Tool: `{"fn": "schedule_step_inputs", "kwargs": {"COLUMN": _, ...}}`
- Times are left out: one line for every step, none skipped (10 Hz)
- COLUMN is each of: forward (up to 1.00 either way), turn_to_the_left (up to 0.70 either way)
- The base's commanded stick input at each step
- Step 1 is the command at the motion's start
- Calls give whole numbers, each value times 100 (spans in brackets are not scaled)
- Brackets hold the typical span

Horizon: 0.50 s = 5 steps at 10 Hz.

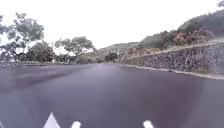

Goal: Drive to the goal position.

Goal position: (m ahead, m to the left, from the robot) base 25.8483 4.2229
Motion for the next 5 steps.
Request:
{"fn": "schedule_step_inputs", "kwargs": {"forward": 70, "turn_to_the_left": 0}}
{"fn": "schedule_step_inputs", "kwargs": {"forward": 70, "turn_to_the_left": 0}}
{"fn": "schedule_step_inputs", "kwargs": {"forward": 70, "turn_to_the_left": 0}}
{"fn": "schedule_step_inputs", "kwargs": {"forward": 70, "turn_to_the_left": 0}}
{"fn": "schedule_step_inputs", "kwargs": {"forward": 70, "turn_to_the_left": 0}}
